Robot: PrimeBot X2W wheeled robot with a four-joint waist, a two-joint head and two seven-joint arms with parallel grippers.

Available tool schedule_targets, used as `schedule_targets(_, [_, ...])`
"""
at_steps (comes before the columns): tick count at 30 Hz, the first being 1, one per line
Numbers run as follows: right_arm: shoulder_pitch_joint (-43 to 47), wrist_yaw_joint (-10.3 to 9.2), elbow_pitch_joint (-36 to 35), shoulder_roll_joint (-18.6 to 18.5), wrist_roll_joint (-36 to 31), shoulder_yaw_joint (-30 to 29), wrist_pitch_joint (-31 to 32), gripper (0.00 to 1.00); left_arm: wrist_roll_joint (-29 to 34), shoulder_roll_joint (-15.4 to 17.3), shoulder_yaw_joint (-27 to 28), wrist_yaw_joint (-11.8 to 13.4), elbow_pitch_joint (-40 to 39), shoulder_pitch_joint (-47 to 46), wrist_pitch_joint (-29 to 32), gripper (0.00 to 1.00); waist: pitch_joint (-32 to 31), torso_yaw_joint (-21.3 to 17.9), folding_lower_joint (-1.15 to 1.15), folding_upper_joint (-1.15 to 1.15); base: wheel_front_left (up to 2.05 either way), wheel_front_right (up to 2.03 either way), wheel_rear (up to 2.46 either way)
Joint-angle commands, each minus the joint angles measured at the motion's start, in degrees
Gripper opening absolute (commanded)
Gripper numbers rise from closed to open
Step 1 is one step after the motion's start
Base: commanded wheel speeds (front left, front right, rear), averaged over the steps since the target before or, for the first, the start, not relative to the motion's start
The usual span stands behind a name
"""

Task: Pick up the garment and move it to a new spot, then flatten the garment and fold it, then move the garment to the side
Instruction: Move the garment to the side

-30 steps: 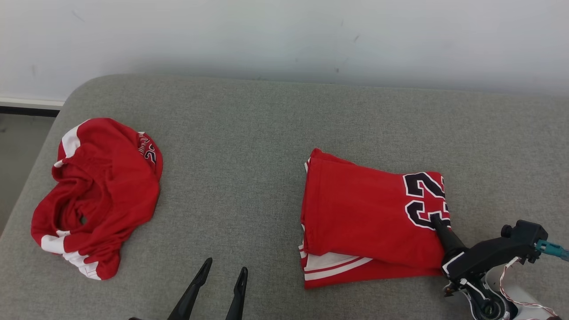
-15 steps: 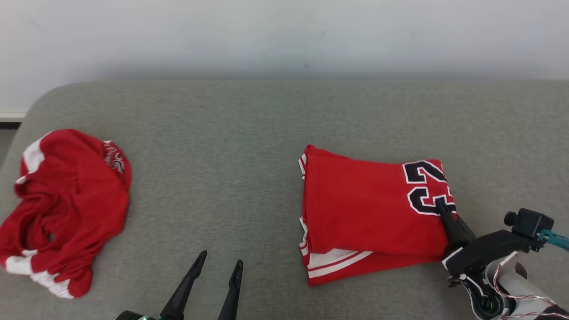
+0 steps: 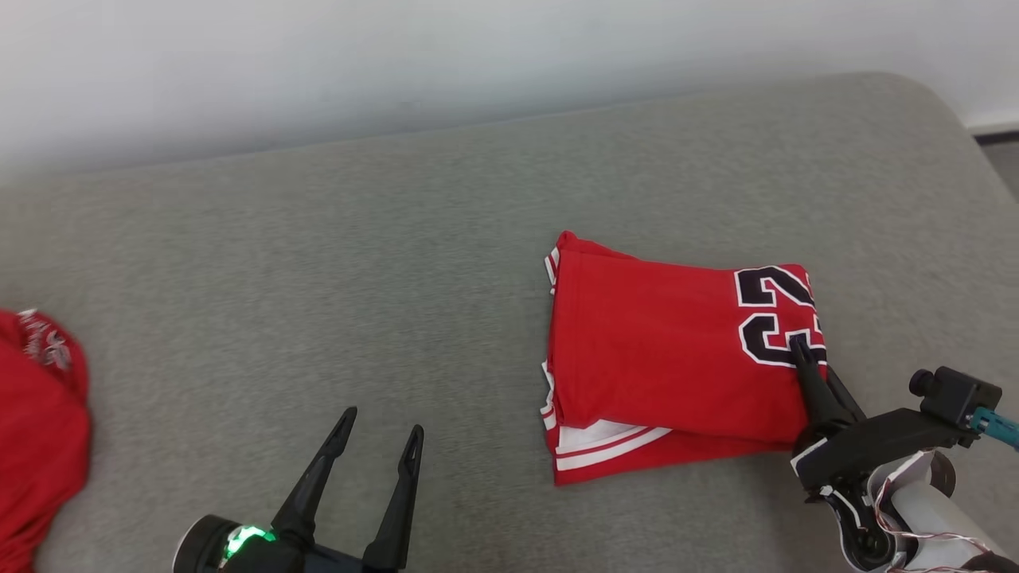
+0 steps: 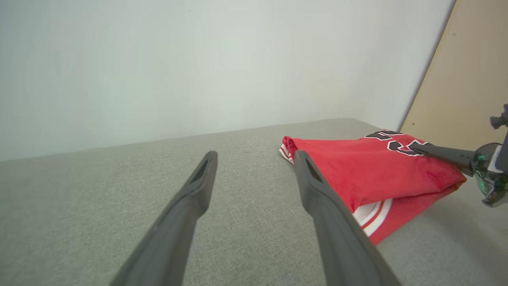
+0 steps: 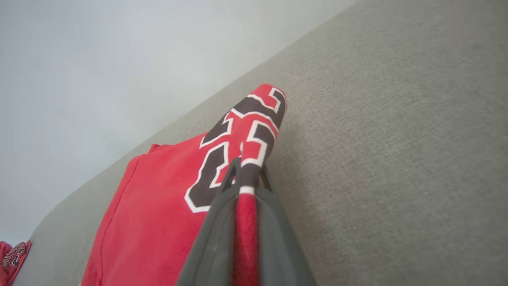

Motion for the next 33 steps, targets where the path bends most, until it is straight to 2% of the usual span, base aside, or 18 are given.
schedule_targets(1, [0.56, 0.00, -0.40, 0.39, -1.13, -0.61, -0.25, 0.00, 0.67, 0.25, 0.21, -0.20, -0.12, -0.67, -0.29, 1.00, 1.16, -4.49, 0.00, 0.00, 0.00, 0.00, 0.00])
schedule_targets(10, [3.79, 0.01, -3.00, 3.28, -6.36, -5.65, -0.26, 0.00, 0.67, 0.78, 0.58, -0.91, 0.41, -1.32, -0.29, 1.00, 1.99, -11.35, 0.00, 0.00, 0.00, 0.00, 0.00])
schedule_targets(16, [4.08, 0.00, -3.13, 3.32, -7.84, -6.25, -0.27, 0.00, 1.34, 1.18, 0.17, -1.38, 0.26, -2.14, -0.29, 1.00, 3.61, -13.70, 0.00, 0.00, 0.00, 0.00, 0.00])
schedule_targets(24, [-3.86, 0.00, -2.94, -0.42, -10.70, -6.65, -0.27, 0.00, 2.15, 1.75, -2.29, -2.69, -0.21, -7.91, -0.29, 1.00, 10.42, -11.13, 0.00, 0.00, 0.00, 0.00, 0.00])
schedule_targets(33, [-14.77, 0.00, -2.56, -7.33, -18.62, -9.24, -0.28, 0.00, 3.94, 2.34, -6.05, -3.38, -4.03, -16.11, -0.29, 1.00, 19.80, -7.64, 0.00, 0.00, 0.00, 0.00, 0.00])
